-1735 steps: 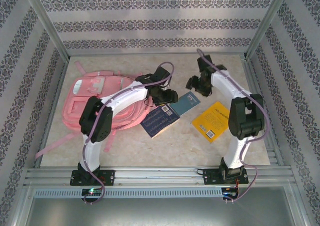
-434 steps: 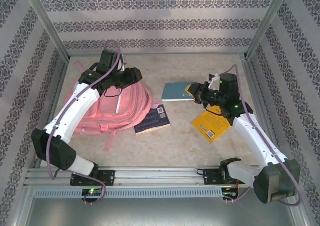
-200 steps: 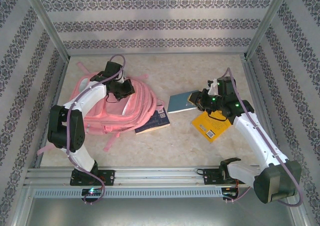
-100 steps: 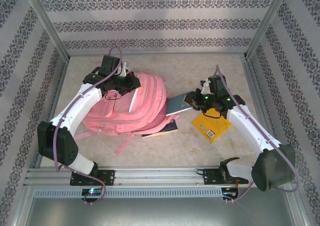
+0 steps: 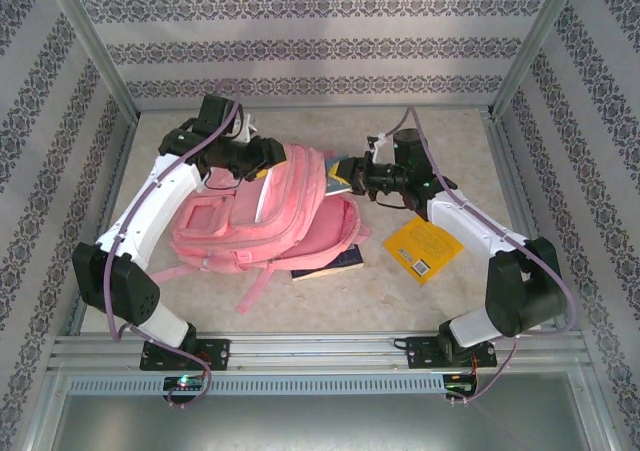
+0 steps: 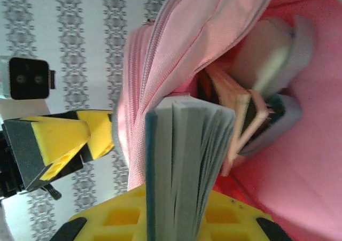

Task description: Pack books, pencil case, and school supplies into a backpack

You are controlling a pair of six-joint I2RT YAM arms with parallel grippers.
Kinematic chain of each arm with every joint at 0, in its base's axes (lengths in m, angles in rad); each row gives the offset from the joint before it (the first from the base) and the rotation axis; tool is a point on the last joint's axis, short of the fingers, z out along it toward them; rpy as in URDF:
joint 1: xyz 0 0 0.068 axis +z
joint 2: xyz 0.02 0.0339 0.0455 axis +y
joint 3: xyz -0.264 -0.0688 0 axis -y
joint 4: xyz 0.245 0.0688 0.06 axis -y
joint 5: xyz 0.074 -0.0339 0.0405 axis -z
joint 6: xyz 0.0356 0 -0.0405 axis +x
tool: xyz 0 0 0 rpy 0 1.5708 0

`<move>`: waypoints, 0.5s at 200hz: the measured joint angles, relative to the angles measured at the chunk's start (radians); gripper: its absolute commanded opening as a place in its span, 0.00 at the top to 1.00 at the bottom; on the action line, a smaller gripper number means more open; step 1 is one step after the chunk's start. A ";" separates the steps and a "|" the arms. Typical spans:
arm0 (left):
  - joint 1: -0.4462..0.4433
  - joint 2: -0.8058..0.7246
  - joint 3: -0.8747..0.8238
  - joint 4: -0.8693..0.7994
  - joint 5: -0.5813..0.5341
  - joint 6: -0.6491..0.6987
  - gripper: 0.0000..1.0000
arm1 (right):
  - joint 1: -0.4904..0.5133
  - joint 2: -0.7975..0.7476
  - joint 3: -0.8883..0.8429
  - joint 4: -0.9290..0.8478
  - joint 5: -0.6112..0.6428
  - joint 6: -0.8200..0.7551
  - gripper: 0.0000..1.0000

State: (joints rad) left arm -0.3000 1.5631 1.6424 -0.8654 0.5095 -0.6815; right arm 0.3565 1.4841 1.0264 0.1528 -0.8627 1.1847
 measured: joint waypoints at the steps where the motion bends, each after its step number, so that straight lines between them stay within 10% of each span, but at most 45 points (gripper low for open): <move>1: 0.000 0.000 0.004 -0.003 -0.003 0.001 0.44 | 0.000 0.000 0.000 0.003 0.000 0.001 1.00; 100: -0.309 0.273 0.584 -0.406 -0.339 0.136 0.40 | 0.022 0.011 -0.001 0.147 -0.009 0.140 1.00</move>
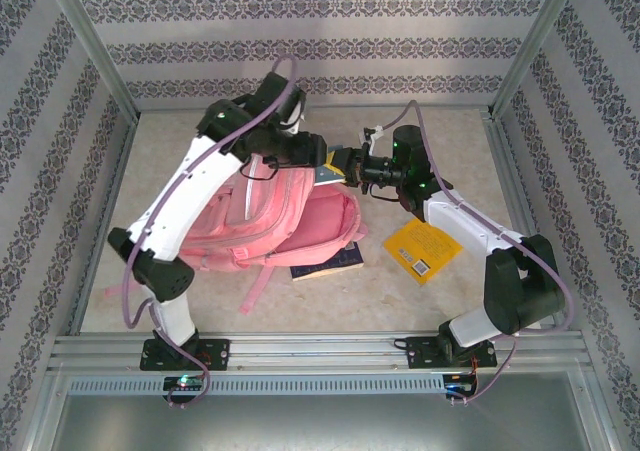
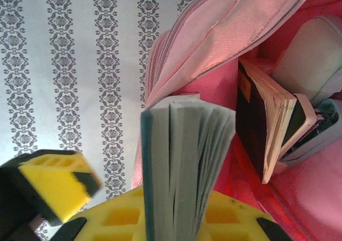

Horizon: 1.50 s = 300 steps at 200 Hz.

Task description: Pack books, pencil case, and school supplies into a backpack

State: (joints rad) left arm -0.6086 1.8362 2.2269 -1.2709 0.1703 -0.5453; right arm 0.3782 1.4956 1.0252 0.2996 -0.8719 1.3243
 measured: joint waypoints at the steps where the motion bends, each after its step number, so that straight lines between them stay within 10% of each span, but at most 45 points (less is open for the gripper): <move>1: 0.000 0.003 0.001 -0.002 -0.001 0.000 0.40 | 0.001 0.000 0.000 0.000 0.000 0.002 1.00; 50: -0.005 0.090 0.028 -0.056 -0.060 -0.004 0.47 | 0.006 0.003 0.000 0.007 0.006 0.009 1.00; 149: -0.007 0.095 0.032 -0.072 -0.094 0.004 1.00 | 0.006 0.003 0.000 0.011 0.010 0.013 1.00; 300: 0.079 0.022 0.264 -0.282 -0.150 0.032 1.00 | 0.006 -0.127 -0.079 -0.300 0.130 -0.285 1.00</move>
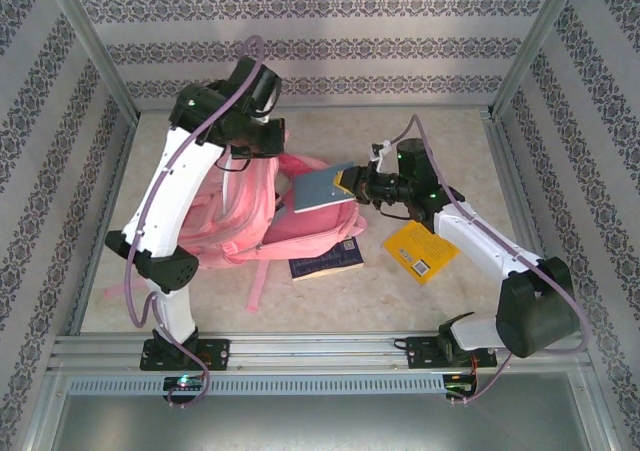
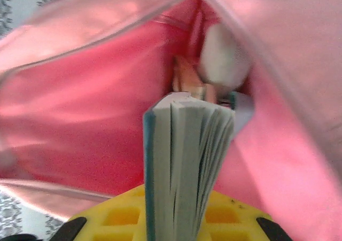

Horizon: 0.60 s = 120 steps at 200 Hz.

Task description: Pack books, pencil case, and school supplies into a backpack

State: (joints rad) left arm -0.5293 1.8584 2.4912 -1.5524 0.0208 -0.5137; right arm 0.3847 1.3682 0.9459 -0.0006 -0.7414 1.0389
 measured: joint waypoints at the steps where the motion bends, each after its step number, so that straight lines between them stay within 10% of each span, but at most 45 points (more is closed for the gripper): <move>1: 0.001 -0.002 0.002 -0.003 0.000 0.002 1.00 | 0.000 0.000 0.000 -0.002 0.002 -0.001 1.00; 120: 0.027 -0.006 0.117 -0.072 -0.006 0.033 1.00 | 0.182 0.148 0.253 -0.018 0.058 0.144 1.00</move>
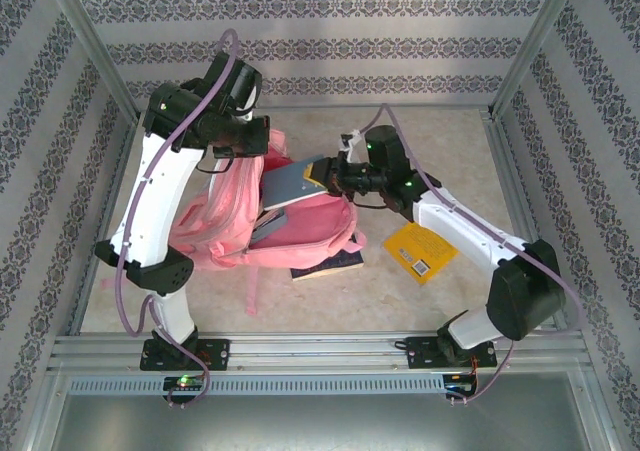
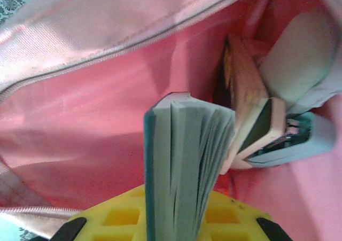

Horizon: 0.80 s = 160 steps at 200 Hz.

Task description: Pack books, pencil case, and school supplies into a backpack

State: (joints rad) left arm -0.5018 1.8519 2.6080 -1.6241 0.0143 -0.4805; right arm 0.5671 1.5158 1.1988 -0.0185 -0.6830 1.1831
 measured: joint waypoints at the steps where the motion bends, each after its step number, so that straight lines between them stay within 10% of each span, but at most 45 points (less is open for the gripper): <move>1: 0.000 0.002 0.003 0.000 0.000 0.000 1.00 | 0.001 0.002 0.002 0.000 0.001 0.002 1.00; 109: 0.039 0.043 0.053 0.000 0.057 0.002 1.00 | 0.189 0.315 0.242 -0.064 0.228 0.071 0.97; 160: 0.072 0.086 0.116 0.000 0.076 -0.002 1.00 | 0.299 0.483 0.444 -0.162 0.343 0.003 0.61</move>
State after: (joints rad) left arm -0.4294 1.9381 2.7243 -1.6241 0.0898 -0.4824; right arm 0.8658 1.9984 1.6428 -0.1802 -0.3405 1.1858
